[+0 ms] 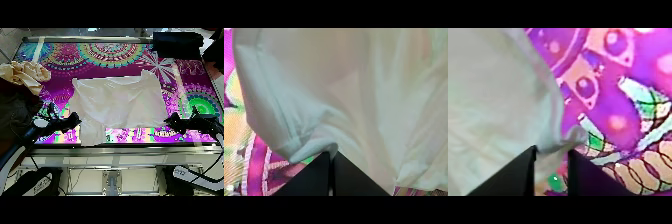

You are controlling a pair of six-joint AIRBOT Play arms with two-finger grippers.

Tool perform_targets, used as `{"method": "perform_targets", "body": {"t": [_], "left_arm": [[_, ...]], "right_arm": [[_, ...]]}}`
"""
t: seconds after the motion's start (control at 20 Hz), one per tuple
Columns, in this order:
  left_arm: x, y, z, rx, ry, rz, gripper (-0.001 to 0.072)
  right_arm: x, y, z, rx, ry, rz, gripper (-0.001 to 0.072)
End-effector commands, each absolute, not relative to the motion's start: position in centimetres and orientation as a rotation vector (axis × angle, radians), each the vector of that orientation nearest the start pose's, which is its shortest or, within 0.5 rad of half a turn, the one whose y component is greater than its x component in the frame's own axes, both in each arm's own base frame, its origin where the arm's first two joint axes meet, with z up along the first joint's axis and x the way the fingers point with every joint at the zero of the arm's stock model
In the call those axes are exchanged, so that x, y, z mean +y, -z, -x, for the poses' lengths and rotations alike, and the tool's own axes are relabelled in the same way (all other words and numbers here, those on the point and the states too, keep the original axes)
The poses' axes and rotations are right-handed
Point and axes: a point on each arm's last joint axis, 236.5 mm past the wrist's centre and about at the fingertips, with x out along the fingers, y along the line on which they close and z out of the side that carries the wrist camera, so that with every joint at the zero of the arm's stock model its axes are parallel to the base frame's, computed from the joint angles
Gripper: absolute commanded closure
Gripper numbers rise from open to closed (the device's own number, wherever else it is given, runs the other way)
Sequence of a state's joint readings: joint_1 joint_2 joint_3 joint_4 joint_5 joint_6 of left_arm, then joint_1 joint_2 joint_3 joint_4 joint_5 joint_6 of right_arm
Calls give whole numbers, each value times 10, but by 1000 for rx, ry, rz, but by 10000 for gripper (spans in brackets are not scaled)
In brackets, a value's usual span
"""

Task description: Fold the shirts.

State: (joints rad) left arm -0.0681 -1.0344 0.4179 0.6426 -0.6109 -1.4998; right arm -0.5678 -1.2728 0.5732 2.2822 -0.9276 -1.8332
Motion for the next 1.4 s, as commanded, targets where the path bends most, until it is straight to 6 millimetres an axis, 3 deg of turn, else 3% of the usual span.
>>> {"method": "perform_targets", "body": {"t": [0.0, 0.05, 0.2, 0.3, 0.35, 0.5, 0.65, 0.8, 0.9, 1.05, 1.1, 1.15, 1.25, 1.35], "left_arm": [[-129, 78, -300, 1154, 94, 882, 699], [-129, 79, -300, 1153, 94, 876, 700], [-120, 67, -308, 1101, 153, 747, 700], [-106, 32, -317, 1027, 190, 652, 700], [-99, 9, -319, 987, 212, 594, 700], [-84, -89, -307, 818, 280, 439, 700], [-63, -212, -277, 483, 255, 307, 700], [-19, -322, -224, 177, 49, 247, 700], [-8, -376, -189, 78, -24, 158, 701], [-7, -439, -166, 13, -46, 30, 702], [-7, -447, -173, 36, -42, 7, 701], [-5, -439, -191, 115, -28, 10, 701], [-6, -385, -241, 364, 40, 49, 701], [-10, -324, -291, 608, 136, 84, 701]], "right_arm": [[-40, 128, -287, 1285, 190, -994, 608], [-40, 128, -287, 1283, 187, -991, 679], [-37, 109, -298, 1270, 71, -916, 699], [-35, 66, -312, 1220, -77, -787, 700], [-33, 33, -318, 1176, -151, -703, 700], [-18, -75, -309, 1023, -281, -478, 700], [12, -175, -263, 831, -299, -247, 699], [37, -288, -218, 446, -162, -100, 702], [46, -356, -188, 225, -82, -5, 705], [53, -413, -175, 124, -71, 58, 705], [48, -424, -184, 124, -72, 59, 705], [41, -427, -197, 143, -80, 45, 705], [25, -412, -238, 237, -132, -31, 705], [4, -365, -282, 424, -185, -129, 704]]}}
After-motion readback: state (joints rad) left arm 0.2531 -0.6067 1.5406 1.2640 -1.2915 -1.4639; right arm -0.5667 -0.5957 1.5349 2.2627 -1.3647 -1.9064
